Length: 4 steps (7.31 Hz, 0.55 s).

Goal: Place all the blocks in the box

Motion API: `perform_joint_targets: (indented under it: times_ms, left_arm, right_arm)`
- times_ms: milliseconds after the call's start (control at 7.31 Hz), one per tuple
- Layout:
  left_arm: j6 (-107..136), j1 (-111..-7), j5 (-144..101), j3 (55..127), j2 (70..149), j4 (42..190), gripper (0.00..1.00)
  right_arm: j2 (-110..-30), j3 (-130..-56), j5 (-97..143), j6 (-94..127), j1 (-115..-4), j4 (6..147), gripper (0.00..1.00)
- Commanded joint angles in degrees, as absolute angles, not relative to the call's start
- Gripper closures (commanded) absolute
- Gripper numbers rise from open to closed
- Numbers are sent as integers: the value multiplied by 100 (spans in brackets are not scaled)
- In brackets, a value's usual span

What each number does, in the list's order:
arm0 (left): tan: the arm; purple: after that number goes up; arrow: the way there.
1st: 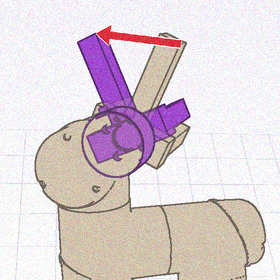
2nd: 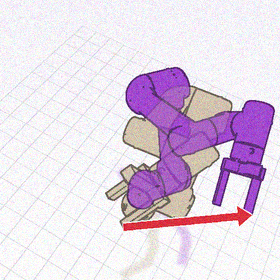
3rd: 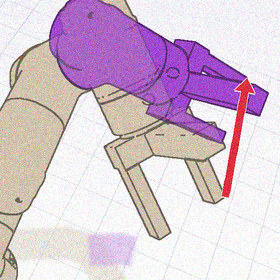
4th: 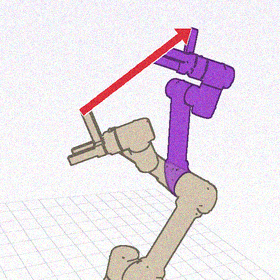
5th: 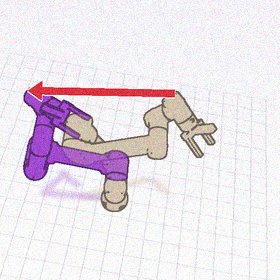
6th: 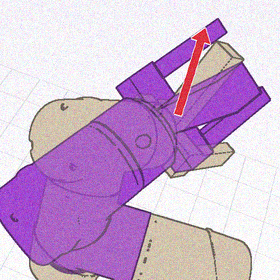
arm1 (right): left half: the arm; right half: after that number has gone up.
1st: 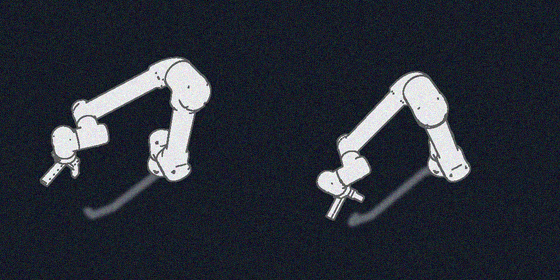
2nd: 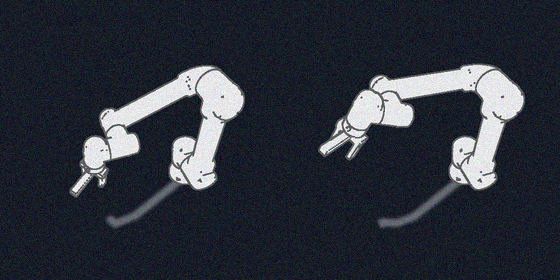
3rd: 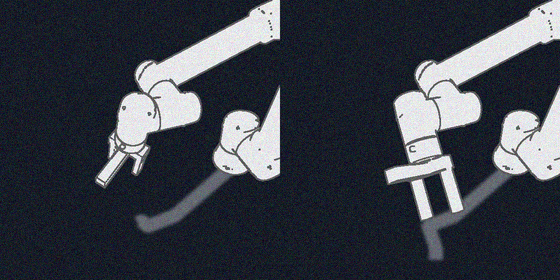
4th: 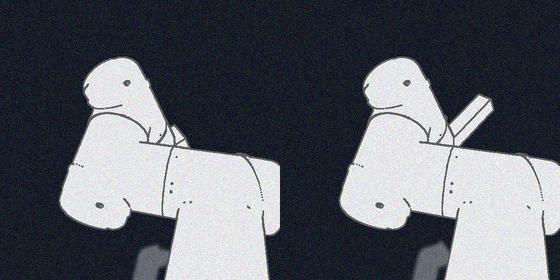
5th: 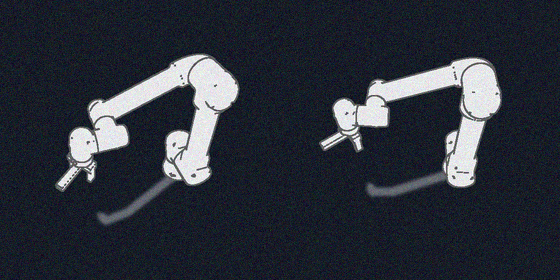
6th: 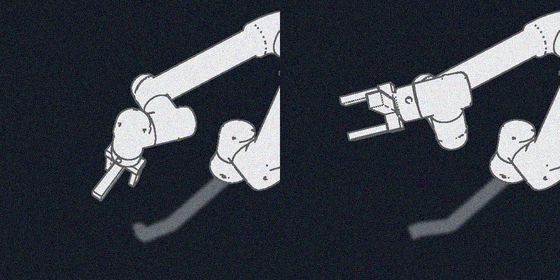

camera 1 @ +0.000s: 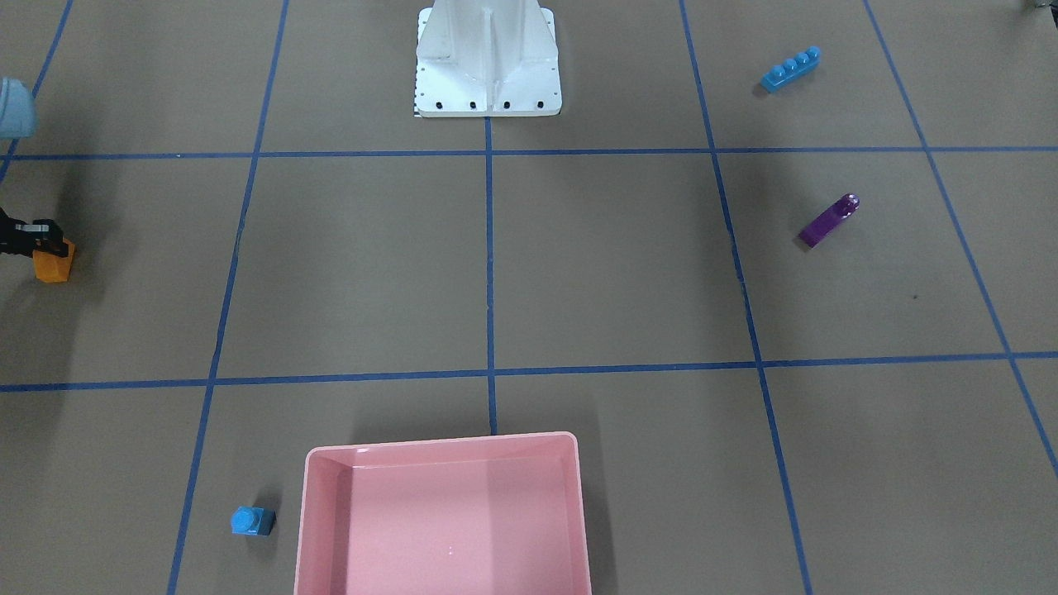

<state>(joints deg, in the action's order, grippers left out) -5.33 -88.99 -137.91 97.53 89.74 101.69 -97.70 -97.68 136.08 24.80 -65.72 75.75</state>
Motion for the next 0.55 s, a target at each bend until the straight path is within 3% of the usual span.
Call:
perform_joint_targets:
  times_ms: [0, 411]
  left_arm:
    - [-528, -8335, -13825, 10036, 8869, 10125, 0]
    - [-598, -7457, -13738, 10754, 8361, 10178, 0]
  right_arm:
    - [-10071, -10657, 13623, 2443, -7239, 7559, 100]
    - [-9653, -11074, 13676, 2513, -7567, 7550, 100]
